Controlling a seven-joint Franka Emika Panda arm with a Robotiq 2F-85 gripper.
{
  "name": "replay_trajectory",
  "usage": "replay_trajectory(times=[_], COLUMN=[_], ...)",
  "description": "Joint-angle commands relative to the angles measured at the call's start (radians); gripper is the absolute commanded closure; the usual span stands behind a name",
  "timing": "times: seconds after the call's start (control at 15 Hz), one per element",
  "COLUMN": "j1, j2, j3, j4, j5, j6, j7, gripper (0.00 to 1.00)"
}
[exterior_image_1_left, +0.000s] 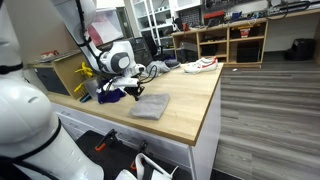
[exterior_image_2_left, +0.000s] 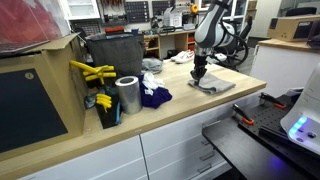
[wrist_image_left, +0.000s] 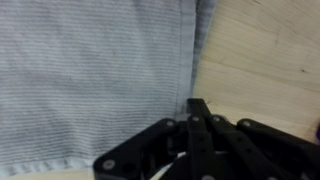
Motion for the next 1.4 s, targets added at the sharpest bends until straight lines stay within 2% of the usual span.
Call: replay_trajectory(times=[0.0, 0.13, 0.2, 0.27, 0.4, 0.73, 1.0, 1.33], j1=[-0.026, -0.028, -0.018, -0.011, -0.01, -0.003, 0.001, 0.003], j2=[-0.024, -0.065, -0.091, -0.122, -0.173, -0.285, -0.347, -0.392], j3=[0.05, 0.04, 0.013, -0.015, -0.054, -0.153, -0.195, -0.217], j4=[0.023, 0.035, 0.039, 0.044, 0.066, 0.158, 0.223, 0.286], j5=[0.075, 0.075, 0.048, 0.02, 0.002, -0.051, -0.062, -0.055], j6=[-0.024, -0.103, -0.148, -0.2, -0.303, -0.589, -0.754, -0.889], j7=[-0.071, -0.084, -0.07, -0.056, -0.064, -0.052, -0.047, -0.04], gripper=[1.0, 1.0, 1.0, 0.74, 0.68, 0.31, 0.01, 0.0])
